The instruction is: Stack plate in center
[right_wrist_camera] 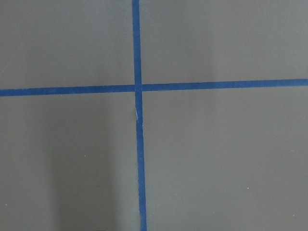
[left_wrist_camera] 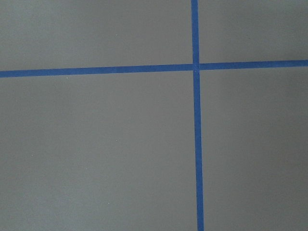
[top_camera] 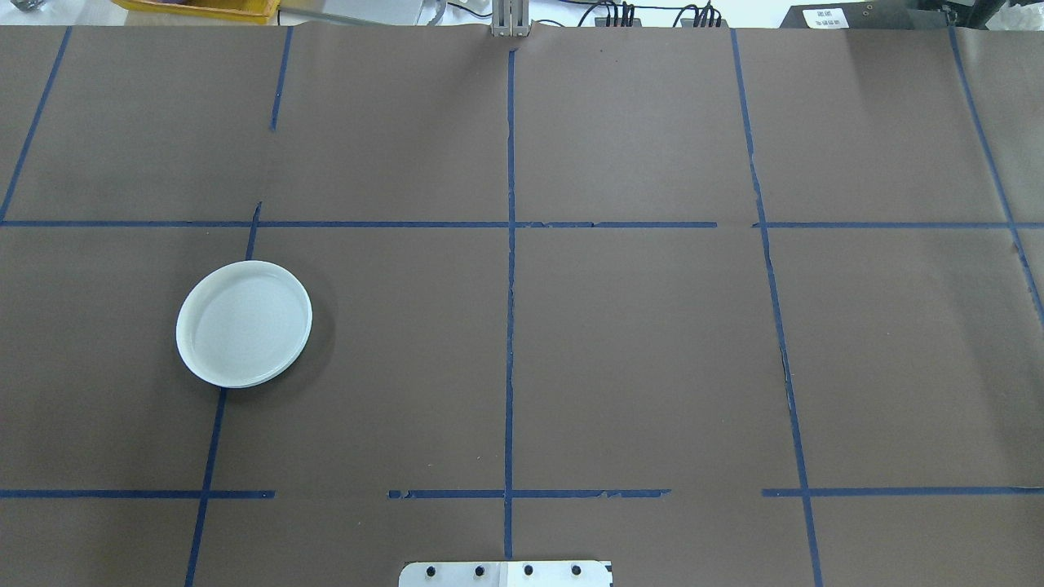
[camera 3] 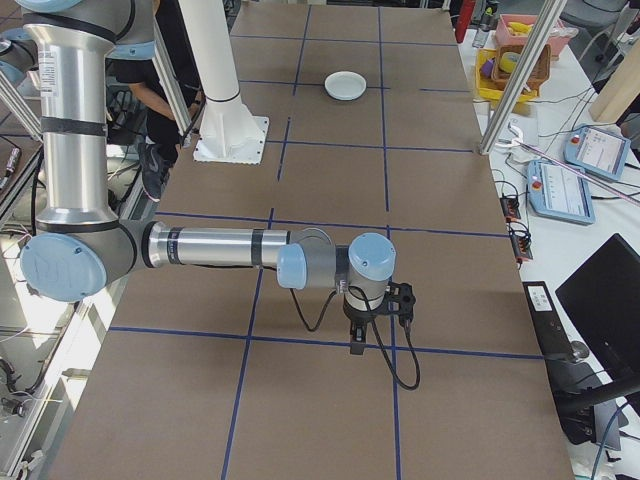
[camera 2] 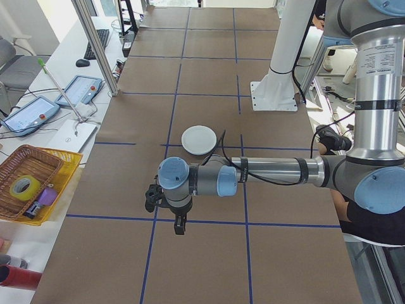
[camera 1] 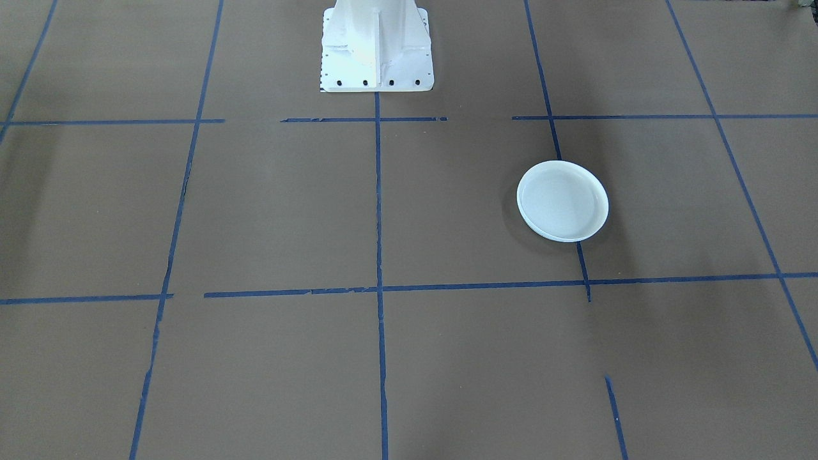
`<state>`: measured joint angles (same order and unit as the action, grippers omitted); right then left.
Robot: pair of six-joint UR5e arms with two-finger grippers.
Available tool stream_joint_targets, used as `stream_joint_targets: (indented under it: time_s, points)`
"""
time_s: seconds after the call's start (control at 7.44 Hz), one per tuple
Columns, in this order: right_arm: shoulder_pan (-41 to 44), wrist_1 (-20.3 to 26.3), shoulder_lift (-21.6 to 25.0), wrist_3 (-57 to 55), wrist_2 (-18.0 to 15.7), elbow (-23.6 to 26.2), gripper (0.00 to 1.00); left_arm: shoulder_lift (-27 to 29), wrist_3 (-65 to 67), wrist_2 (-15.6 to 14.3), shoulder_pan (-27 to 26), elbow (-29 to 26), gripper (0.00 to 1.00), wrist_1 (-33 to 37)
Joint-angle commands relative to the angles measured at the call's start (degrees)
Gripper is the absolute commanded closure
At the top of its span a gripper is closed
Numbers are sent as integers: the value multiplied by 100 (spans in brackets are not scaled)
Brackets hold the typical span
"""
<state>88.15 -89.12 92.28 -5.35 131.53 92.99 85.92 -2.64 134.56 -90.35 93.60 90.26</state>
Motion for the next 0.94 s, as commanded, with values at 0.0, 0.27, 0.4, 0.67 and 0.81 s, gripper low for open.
stream_joint_targets:
  time_s: [0.0,0.27,0.4,0.67,0.81]
  points:
    - [0,0,0,-1,4,0,0,12,0,0,-9,0,0,0]
    - [0,0,0,-1,4,0,0,12,0,0,-9,0,0,0]
    - [0,0,0,-1,4,0,0,12,0,0,-9,0,0,0]
    - [0,0,0,-1,4,0,0,30,0,0,-9,0,0,0]
    - [0,0,0,-1,4,0,0,30,0,0,-79,-9,0,9]
